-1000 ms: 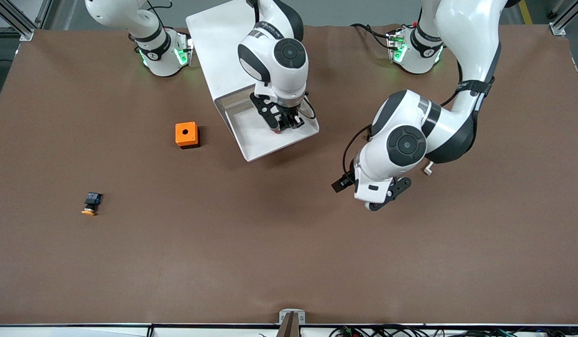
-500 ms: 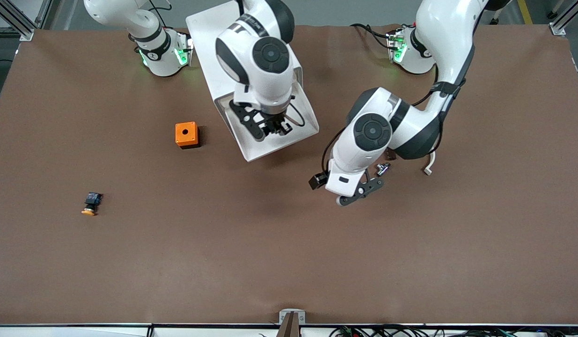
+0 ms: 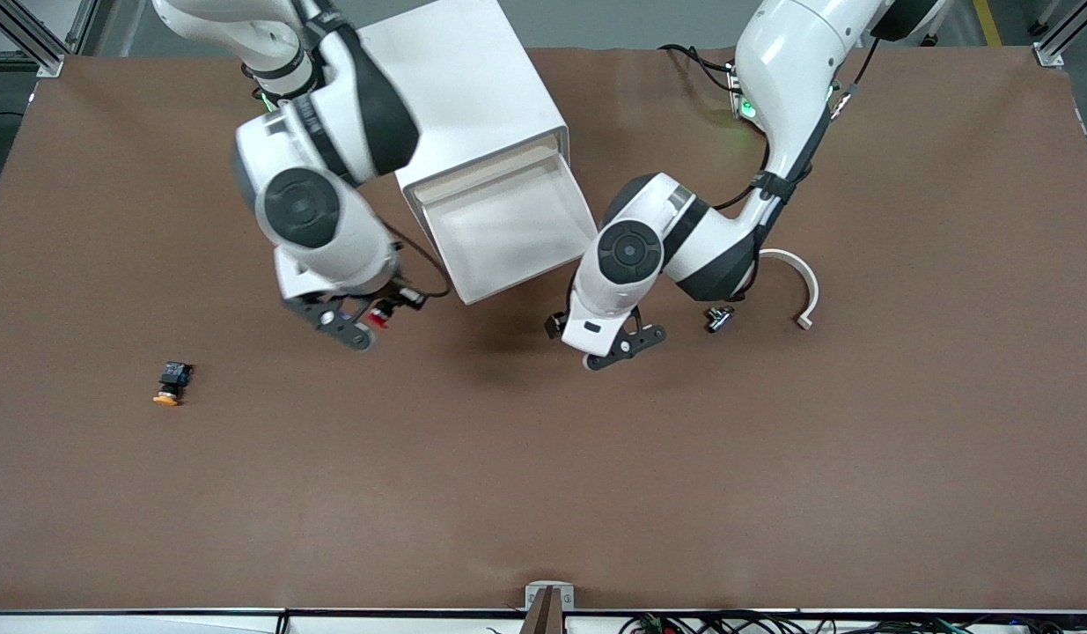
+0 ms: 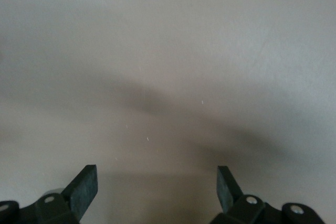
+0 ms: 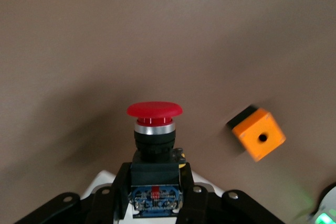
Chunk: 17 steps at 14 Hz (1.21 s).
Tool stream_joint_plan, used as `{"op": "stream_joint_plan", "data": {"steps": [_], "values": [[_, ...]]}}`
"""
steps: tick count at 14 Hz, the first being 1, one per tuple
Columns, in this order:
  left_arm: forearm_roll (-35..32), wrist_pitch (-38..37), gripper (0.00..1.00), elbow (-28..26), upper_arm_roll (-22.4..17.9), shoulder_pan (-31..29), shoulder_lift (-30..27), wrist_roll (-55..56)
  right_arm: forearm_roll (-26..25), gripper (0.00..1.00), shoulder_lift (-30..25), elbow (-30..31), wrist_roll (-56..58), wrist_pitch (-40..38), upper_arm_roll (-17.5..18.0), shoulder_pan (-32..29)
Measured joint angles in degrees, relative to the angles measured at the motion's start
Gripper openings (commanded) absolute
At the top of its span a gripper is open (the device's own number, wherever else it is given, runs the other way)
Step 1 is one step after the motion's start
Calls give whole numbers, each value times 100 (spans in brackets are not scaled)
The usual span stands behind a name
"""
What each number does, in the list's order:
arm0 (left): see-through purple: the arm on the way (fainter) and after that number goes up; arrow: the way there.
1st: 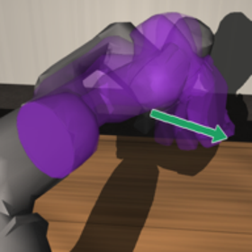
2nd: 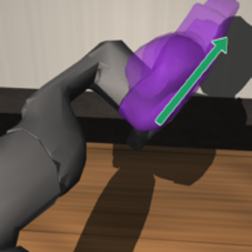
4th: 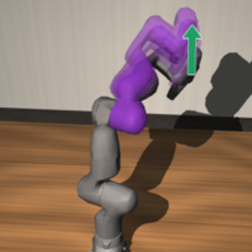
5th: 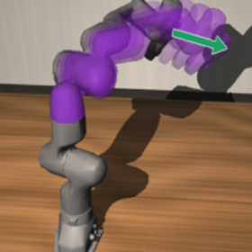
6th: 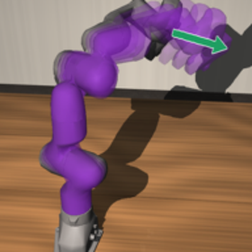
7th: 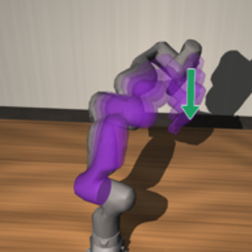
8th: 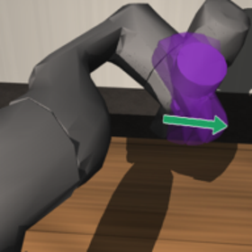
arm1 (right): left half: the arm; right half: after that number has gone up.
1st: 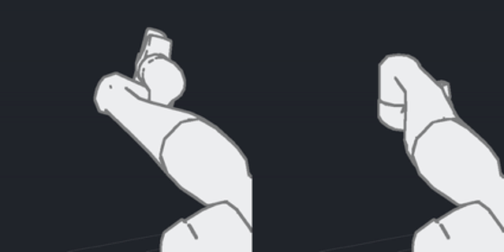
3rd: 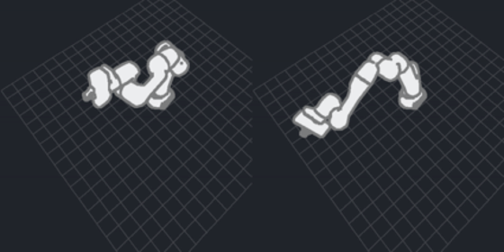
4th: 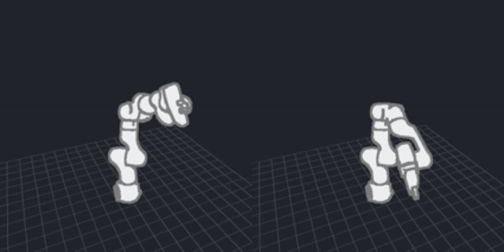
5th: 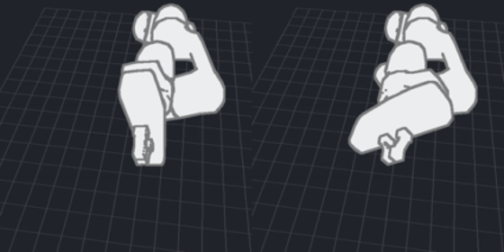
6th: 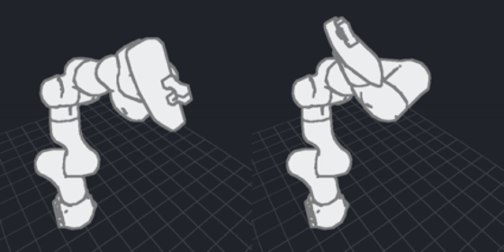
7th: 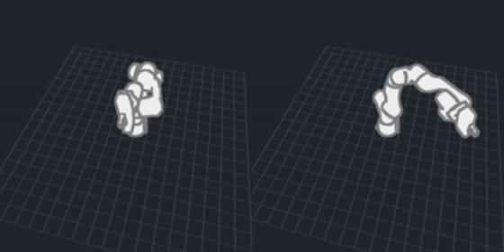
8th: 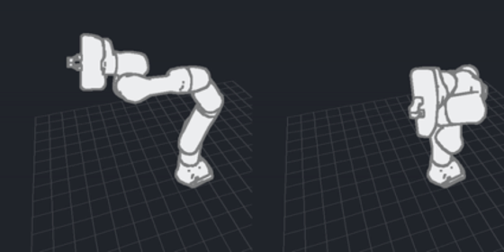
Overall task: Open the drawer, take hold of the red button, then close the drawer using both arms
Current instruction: 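Carry the button with the right gripper while the left gripper shuts the drawer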
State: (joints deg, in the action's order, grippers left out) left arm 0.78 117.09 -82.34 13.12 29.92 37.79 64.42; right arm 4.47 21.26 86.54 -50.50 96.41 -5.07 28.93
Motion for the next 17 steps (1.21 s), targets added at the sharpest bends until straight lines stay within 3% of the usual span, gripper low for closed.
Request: {"op": "stream_joint_plan", "data": {"steps": [2,11,17], "values": [[0,0,100,-6,5,201,13,288,-39,0,-29,277,880,222,-5,-460],[-1,-3,100,-99,17,1025,95,935,-217,0,-41,2025,3980,2760,-7,-1957],[0,-5,100,-198,86,1628,99,1649,-637,0,52,2996,4492,4383,1,-2396]]}}
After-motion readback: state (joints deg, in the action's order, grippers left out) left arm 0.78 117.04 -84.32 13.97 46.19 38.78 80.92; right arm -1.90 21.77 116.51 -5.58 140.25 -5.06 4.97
